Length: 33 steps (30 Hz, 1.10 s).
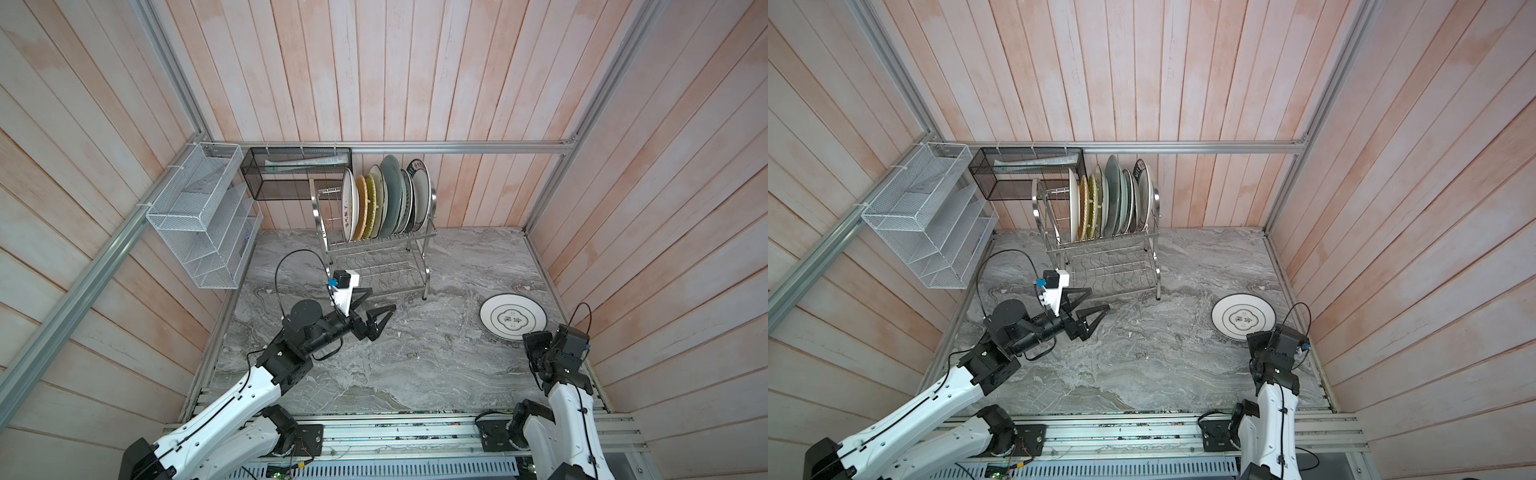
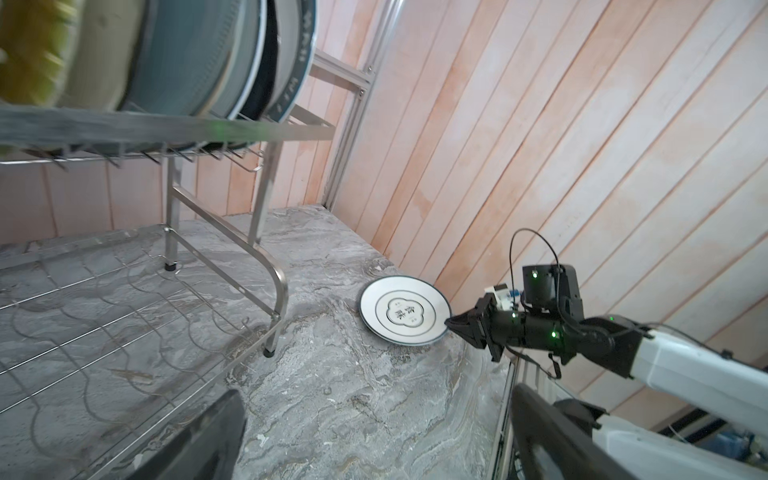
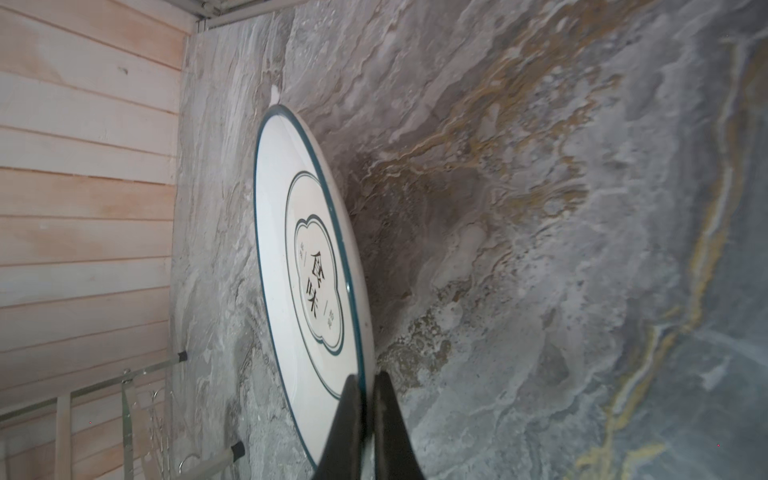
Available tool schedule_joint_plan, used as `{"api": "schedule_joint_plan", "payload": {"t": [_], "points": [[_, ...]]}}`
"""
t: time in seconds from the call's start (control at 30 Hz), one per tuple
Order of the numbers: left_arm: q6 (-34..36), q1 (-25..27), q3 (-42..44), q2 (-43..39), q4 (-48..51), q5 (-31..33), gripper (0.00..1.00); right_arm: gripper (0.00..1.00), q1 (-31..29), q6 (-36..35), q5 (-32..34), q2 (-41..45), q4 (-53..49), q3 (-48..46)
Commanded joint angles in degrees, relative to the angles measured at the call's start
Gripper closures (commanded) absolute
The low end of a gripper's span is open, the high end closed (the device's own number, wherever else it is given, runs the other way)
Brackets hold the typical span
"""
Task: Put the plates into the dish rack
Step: 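Reach the left gripper to the plate's top rim while the right holds it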
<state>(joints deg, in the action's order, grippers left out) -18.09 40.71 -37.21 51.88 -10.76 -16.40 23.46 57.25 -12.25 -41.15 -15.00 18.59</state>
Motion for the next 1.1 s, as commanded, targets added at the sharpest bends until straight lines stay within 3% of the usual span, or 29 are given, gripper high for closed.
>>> {"api": "schedule_joint_plan", "payload": {"t": [0.0,0.13,0.37,0.57,0.8,1.07], "points": [[8.70,3.86,-0.32,2.77,-1.75,4.98,0.00,1.00,-0.61,-3.10,-8.72,-0.25,5.30,3.13],[13.18,7.90,-0.32,6.08,-3.49,7.15,0.00,1.00,-0.61,-4.44,-14.84,-0.40,6.23,3.05],[29.05,18.30,-4.63,15.04,-2.17,12.71,0.00,1.00,-0.82,-8.35,-24.47,0.15,2.80,3.74],[44.19,25.51,-9.76,27.13,-6.43,20.20,0.00,1.00,-2.90,-9.88,-25.98,0.93,-3.49,6.53],[56.36,29.42,-16.03,40.67,-15.66,25.24,0.06,1.00,-6.91,-5.82,-25.90,2.50,-4.78,8.79],[63.93,29.80,-24.33,51.94,-18.32,30.82,0.24,1.00,-8.52,-3.07,-25.20,3.07,-5.21,10.58]]}}
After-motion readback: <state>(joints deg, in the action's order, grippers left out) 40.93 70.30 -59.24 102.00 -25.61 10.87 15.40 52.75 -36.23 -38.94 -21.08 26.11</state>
